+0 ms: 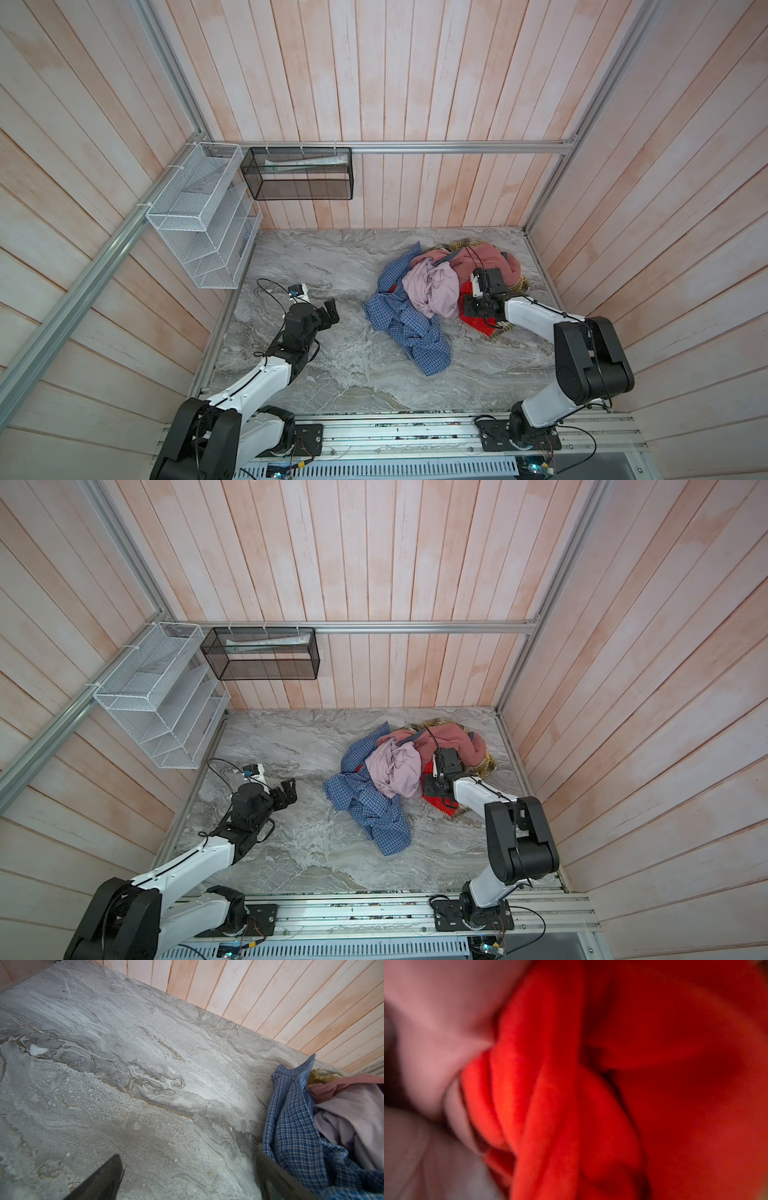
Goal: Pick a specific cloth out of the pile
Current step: 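Close the right gripper on the red cloth, then lift the red cloth up out of the pile with the right gripper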
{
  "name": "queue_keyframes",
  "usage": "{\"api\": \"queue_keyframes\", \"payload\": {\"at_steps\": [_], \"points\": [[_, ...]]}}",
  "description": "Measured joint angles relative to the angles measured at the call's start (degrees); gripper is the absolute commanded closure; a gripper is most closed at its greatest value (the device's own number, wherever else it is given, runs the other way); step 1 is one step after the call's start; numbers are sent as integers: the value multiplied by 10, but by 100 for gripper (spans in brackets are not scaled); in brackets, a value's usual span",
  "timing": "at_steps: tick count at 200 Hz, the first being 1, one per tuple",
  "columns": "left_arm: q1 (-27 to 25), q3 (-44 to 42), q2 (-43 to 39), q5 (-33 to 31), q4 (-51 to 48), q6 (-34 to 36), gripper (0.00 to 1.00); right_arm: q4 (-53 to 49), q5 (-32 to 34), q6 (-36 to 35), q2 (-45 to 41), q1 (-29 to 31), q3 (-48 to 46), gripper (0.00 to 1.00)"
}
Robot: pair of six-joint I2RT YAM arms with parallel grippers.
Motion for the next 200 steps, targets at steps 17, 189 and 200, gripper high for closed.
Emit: {"api": "queue_keyframes", "payload": {"at_steps": [17, 189, 200], "points": [[0, 0, 0, 0, 0, 0, 0, -11, -7, 8, -22, 0, 0, 100], [-1, 0, 9, 2, 2, -6, 0, -192, -42, 55, -283, 26, 192, 100], [-3, 0, 9, 2, 2, -7, 0, -195, -40, 55, -284, 32, 212, 100]]}}
